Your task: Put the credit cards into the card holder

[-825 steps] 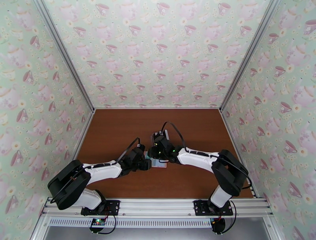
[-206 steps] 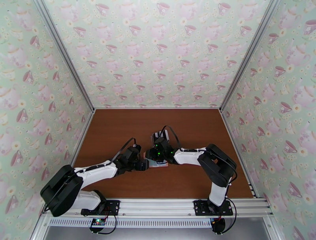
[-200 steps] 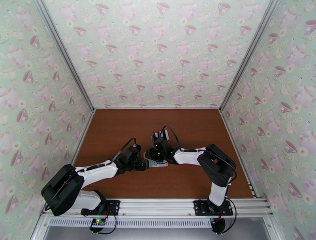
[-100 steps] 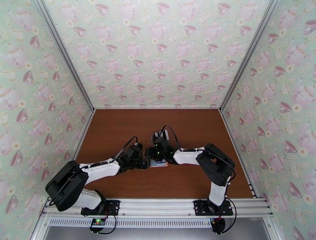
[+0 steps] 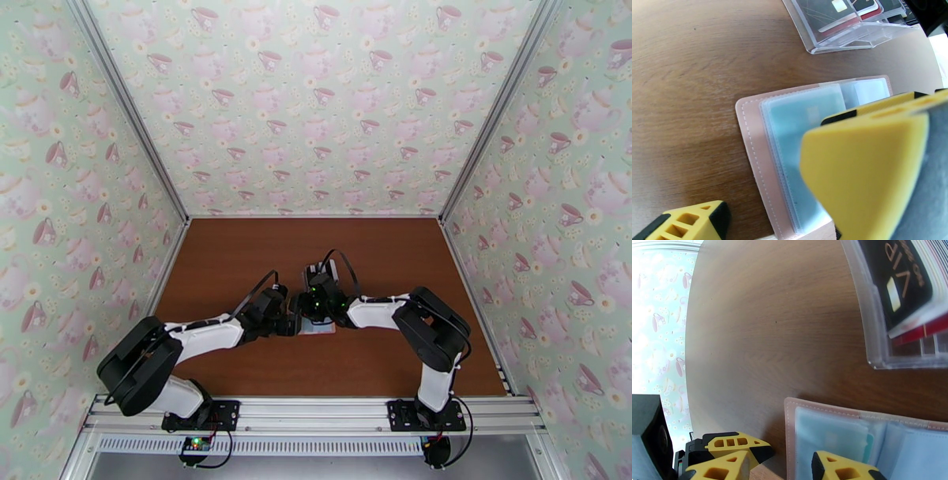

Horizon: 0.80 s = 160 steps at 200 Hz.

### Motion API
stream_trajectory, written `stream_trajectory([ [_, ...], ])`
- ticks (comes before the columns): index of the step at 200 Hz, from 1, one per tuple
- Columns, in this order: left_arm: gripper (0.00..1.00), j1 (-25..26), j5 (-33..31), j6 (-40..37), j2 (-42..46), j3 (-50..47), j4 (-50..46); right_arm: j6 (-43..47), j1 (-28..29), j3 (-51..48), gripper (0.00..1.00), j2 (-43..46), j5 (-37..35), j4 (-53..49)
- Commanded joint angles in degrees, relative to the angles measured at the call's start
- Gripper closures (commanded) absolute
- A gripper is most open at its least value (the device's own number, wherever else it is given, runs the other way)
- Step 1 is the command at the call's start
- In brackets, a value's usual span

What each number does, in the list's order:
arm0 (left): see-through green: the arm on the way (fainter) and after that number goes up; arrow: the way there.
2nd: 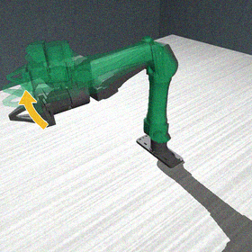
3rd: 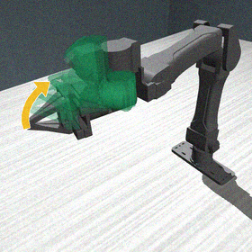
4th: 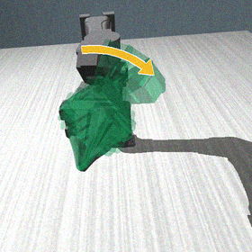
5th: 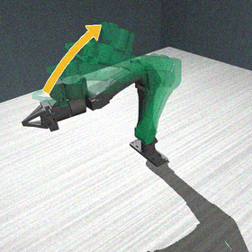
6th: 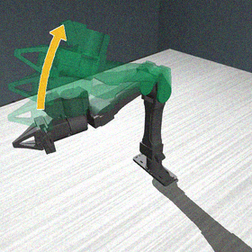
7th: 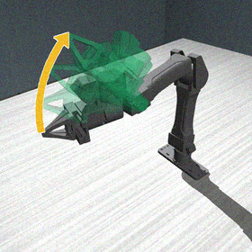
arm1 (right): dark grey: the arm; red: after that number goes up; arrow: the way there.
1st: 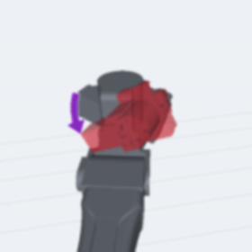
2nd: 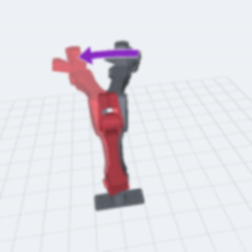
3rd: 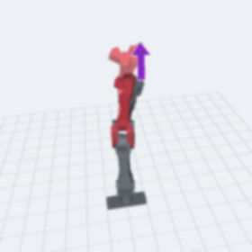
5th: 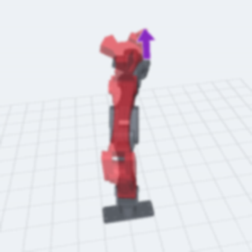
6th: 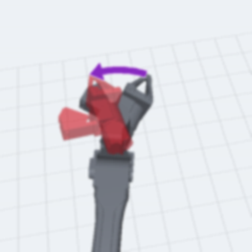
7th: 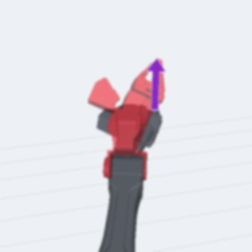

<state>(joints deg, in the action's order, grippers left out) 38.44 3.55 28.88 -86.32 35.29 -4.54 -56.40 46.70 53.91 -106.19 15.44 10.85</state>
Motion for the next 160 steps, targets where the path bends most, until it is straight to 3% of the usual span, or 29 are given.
stream_trajectory([
  [1,0.26,0.0,-0.7,0.5,-5.7,-1.0,-3.3,0.1,0.4,0.5,0.53,0.4,1.6,-0.7],
  [89,0.33,0.3,-1.6,0.3,-7.2,-0.1,-4.6,0.8,-0.2,0.0,0.53,3.9,1.1,-2.4],
  [140,0.49,0.4,-1.9,0.3,-7.5,0.0,-5.0,1.9,-1.2,-0.8,0.52,7.9,0.4,-5.0],
  [160,0.51,0.3,-2.3,0.2,-8.1,0.7,-5.9,2.5,-2.0,-1.6,0.52,8.9,0.1,-5.6],
])
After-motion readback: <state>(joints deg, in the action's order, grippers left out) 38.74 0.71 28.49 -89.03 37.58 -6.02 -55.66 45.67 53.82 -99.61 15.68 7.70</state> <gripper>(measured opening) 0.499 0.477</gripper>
